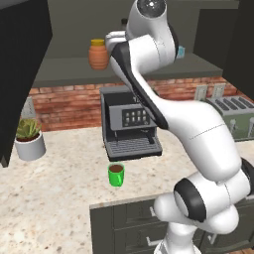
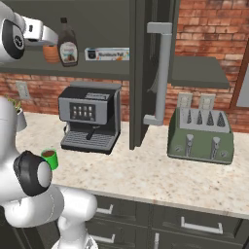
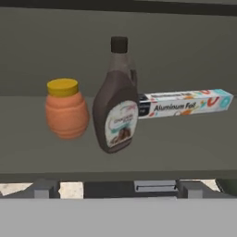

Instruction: Pick the syrup bottle and honey bottle from the cabinet and place them next to the mug.

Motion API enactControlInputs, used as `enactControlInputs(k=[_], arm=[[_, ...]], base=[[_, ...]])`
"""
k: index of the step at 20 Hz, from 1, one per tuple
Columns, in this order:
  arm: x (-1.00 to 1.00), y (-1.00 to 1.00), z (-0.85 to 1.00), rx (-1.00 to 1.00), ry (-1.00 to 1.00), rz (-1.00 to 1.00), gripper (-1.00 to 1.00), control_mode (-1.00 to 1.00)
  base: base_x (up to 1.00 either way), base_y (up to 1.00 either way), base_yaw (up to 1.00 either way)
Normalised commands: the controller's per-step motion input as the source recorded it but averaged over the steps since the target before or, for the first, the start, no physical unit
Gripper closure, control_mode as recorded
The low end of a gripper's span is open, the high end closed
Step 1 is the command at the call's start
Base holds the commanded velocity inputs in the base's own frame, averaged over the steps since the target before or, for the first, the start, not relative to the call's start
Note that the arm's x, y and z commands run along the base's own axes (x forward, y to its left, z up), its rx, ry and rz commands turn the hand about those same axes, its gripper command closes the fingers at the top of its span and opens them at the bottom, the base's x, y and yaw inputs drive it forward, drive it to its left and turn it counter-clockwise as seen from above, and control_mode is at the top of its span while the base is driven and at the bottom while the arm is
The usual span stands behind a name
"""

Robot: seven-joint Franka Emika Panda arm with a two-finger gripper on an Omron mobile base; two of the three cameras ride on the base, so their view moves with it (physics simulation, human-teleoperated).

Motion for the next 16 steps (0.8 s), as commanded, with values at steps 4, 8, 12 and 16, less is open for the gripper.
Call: enactControlInputs(k=[4,8,12,16], arm=[[0.43,0.0,-0.03,0.0,0.0,0.0,-1.0,-1.0],[0.41,0.0,0.0,0.0,-0.01,0.0,-1.0,-1.0],[0.46,0.0,0.01,0.0,-0.01,-0.03,-1.0,-1.0],[0.26,0.0,0.2,0.0,0.0,-0.03,-1.0,-1.0]], base=[[0.0,0.0,0.0],[0.0,0.0,0.0],[0.0,0.0,0.0],[0.0,0.0,0.0]])
